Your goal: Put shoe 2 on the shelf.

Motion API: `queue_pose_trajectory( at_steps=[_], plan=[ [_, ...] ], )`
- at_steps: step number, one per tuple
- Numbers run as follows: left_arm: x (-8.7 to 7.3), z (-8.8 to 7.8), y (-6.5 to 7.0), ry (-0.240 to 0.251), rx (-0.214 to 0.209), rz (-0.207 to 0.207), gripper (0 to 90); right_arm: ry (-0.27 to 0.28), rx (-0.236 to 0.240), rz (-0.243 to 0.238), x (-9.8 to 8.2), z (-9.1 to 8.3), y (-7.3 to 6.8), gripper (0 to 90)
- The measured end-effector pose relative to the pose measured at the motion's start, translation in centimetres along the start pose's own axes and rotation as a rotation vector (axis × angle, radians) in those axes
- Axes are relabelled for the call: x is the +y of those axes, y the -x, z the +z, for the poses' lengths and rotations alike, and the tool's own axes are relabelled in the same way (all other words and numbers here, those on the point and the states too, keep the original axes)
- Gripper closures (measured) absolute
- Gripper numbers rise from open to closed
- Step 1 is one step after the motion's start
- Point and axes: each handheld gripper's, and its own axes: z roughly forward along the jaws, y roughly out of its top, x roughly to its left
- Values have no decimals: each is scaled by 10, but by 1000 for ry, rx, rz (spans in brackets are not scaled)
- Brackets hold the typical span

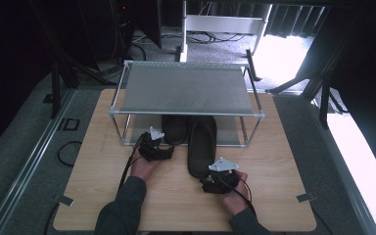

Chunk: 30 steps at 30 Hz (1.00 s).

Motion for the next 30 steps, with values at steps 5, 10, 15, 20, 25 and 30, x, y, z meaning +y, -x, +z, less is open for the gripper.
queue_pose_trajectory(
  at_steps=[5, 10, 15, 20, 25, 30],
  plan=[
    [0, 0, 0, 0, 0, 0, 205, 10, -1, 4, 3, -1, 1, 233],
    [0, 0, 0, 0, 0, 0, 205, 16, -5, -3, 7, 0, 1, 239],
    [0, 0, 0, 0, -1, -1, 205, 20, -22, 6, 10, 0, 4, 269],
    [0, 0, 0, 1, -1, -1, 205, 20, -36, 4, 14, 1, 6, 274],
    [0, 0, 0, 1, -1, -2, 205, 30, -43, 13, 18, 1, 13, 306],
    [0, 0, 0, 0, 1, 1, 205, 31, -64, 8, 22, 1, 18, 316]
  ],
)
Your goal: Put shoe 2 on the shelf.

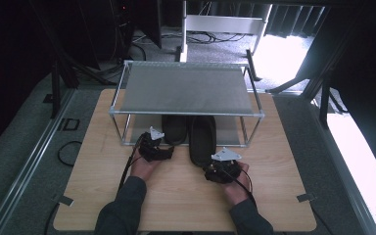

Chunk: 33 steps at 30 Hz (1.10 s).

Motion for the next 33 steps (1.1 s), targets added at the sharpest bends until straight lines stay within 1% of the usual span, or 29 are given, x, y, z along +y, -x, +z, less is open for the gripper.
queue_pose_trajectory(
  at_steps=[2, 10, 16, 20, 22, 33],
  plan=[
    [0, 0, 0, 0, 0, 0, 205, -4, -8, -14, 2, 1, 1, 318],
    [0, 0, 0, 0, 1, 1, 205, -8, -10, -5, 5, 6, 4, 319],
    [0, 0, 0, 0, 1, 1, 205, -9, -15, -12, 9, 10, 4, 320],
    [0, 0, 0, 0, 1, 2, 205, -13, -27, -34, 12, 13, 4, 320],
    [0, 0, 0, 0, 1, 2, 205, -14, -28, -37, 13, 15, 4, 320],
    [0, 0, 0, 2, -2, -3, 205, 1, -41, -27, 19, 27, 7, 322]
  ],
)
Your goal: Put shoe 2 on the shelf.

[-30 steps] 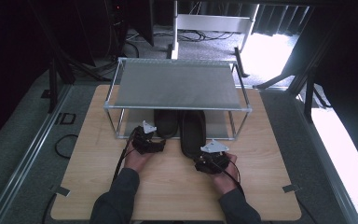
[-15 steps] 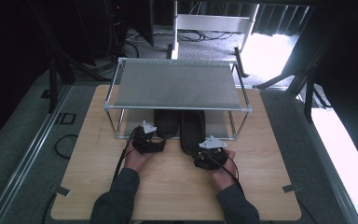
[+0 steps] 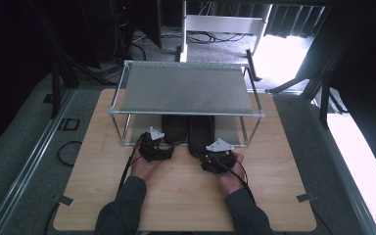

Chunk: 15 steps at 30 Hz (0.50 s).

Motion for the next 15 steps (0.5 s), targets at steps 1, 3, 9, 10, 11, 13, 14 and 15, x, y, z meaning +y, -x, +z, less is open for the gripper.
queue_pose_trajectory(
  at_steps=[1, 3, 9, 10, 11, 13, 14, 15],
  plan=[
    [0, 0, 0, 0, 0, -1, 205, 1, -1, 1, 0, 1, 0, 323],
    [0, 0, 0, -2, -1, 2, 205, 4, -4, 3, 1, 3, 1, 323],
    [0, 0, -1, -3, -3, 1, 205, 10, -3, 23, 4, 10, 5, 323],
    [0, 0, -1, -3, -3, 1, 205, 12, -2, 23, 4, 11, 6, 323],
    [0, 0, -1, -3, -4, 1, 205, 14, -3, 21, 5, 12, 6, 323],
    [0, 0, 0, -3, -3, 1, 205, 17, -1, 21, 5, 14, 7, 323],
    [0, 0, 0, -3, -3, 1, 205, 18, -1, 22, 6, 15, 7, 323],
    [0, 0, 0, -3, -3, 1, 205, 19, -1, 20, 6, 16, 8, 323]
  ],
)
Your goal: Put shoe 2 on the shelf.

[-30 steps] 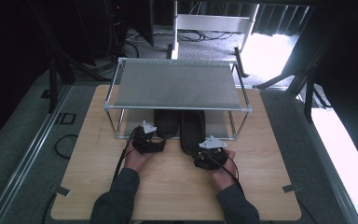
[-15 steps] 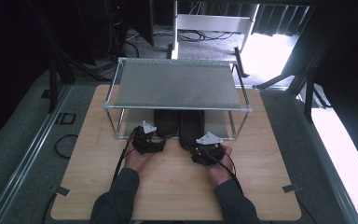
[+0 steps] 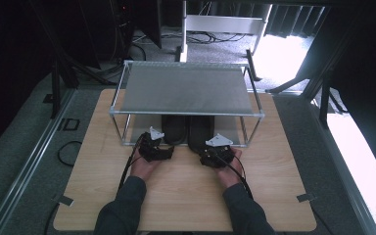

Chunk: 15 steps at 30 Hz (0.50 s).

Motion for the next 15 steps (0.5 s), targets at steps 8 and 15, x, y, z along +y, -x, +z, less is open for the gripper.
queue_pose_trajectory(
  at_steps=[8, 15],
  plan=[
    [0, 0, 0, 0, 1, 1, 205, 4, -9, 0, 3, 8, 4, 325],
    [0, 0, 1, -1, 3, 3, 205, 3, -14, 7, 5, 13, 10, 328]
  ],
)
